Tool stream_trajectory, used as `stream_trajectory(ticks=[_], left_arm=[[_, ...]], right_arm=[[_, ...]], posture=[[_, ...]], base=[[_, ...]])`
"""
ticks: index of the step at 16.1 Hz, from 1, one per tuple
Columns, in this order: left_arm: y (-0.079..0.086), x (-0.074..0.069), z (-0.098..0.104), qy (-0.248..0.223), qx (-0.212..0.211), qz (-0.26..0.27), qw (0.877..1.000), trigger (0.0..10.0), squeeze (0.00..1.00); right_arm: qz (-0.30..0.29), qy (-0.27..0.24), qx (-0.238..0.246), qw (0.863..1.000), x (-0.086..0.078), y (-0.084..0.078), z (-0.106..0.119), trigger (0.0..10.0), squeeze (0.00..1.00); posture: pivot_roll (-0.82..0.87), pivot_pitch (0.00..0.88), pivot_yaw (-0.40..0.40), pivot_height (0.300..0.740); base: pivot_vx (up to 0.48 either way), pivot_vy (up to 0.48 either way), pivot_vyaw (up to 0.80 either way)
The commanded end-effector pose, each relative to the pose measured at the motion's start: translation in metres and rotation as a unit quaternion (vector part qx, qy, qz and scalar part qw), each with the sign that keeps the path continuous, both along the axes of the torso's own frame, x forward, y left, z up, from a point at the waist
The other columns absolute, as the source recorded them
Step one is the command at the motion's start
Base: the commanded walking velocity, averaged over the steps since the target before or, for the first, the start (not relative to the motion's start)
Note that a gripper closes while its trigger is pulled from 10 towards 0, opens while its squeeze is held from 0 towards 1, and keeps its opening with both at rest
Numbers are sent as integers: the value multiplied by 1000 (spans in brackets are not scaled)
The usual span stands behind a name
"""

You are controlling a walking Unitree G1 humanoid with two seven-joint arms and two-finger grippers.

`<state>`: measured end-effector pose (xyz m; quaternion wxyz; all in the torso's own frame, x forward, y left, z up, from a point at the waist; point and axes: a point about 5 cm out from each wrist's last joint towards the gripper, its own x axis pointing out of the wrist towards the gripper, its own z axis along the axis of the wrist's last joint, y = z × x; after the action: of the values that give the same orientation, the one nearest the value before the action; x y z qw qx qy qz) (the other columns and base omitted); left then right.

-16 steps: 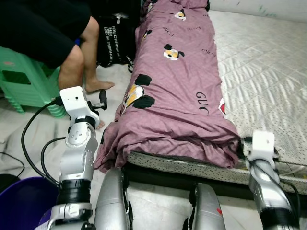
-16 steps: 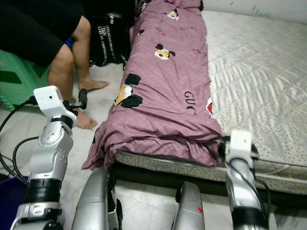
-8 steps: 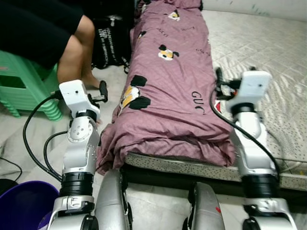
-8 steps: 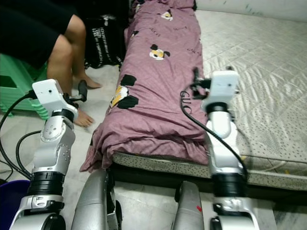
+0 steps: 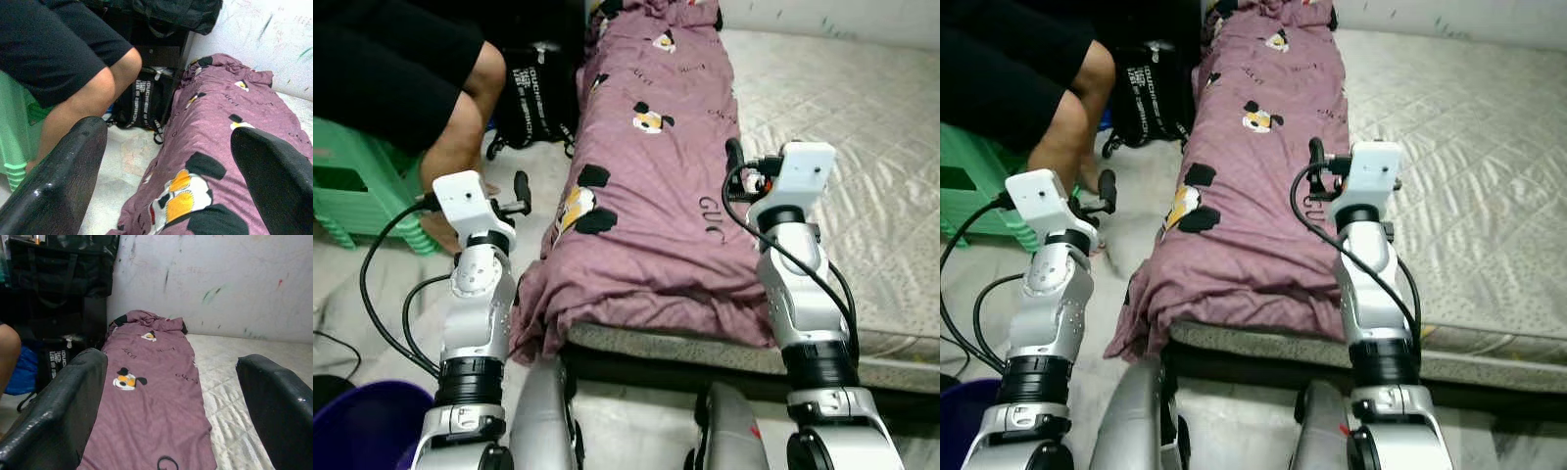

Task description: Clean up the room

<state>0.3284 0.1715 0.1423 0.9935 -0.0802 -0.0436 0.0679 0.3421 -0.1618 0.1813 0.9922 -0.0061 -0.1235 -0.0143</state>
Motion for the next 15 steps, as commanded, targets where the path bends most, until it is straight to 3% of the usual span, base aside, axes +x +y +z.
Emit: stream_trajectory(ticks=[1, 6, 9, 13, 14, 15], left_arm=[[-1, 1, 1, -2, 6, 0, 1000, 10000, 0], [-4, 4, 1, -4, 1, -4, 1000, 10000, 0], [-7, 5, -2, -1, 0, -9, 1000, 10000, 0], [7, 3, -11, 5, 20, -4, 1000, 10000, 0], [14, -1, -17, 15, 51, -6, 999, 10000, 0], [19, -5, -21, 22, 55, -1, 998, 10000, 0]], right_arm=[[-1, -9, 0, 1000, 4, -1, 6, 10000, 0], [5, -3, -6, 1000, 6, 3, 1, 10000, 0], [3, 2, -9, 1000, 5, 0, -2, 10000, 0], [15, 21, -17, 1000, -1, 3, -18, 10000, 0], [25, 32, -18, 999, -5, 5, -28, 10000, 0], [29, 39, -15, 999, -8, 4, -33, 10000, 0]], posture=[[24, 0, 3, 685], [14, 0, -3, 740], [11, 0, -3, 740], [10, 0, 2, 740], [11, 0, 0, 740], [14, 0, -3, 740]], base=[[0, 0, 0], [0, 0, 0], [0, 0, 0], [0, 0, 0], [0, 0, 0], [0, 0, 0]])
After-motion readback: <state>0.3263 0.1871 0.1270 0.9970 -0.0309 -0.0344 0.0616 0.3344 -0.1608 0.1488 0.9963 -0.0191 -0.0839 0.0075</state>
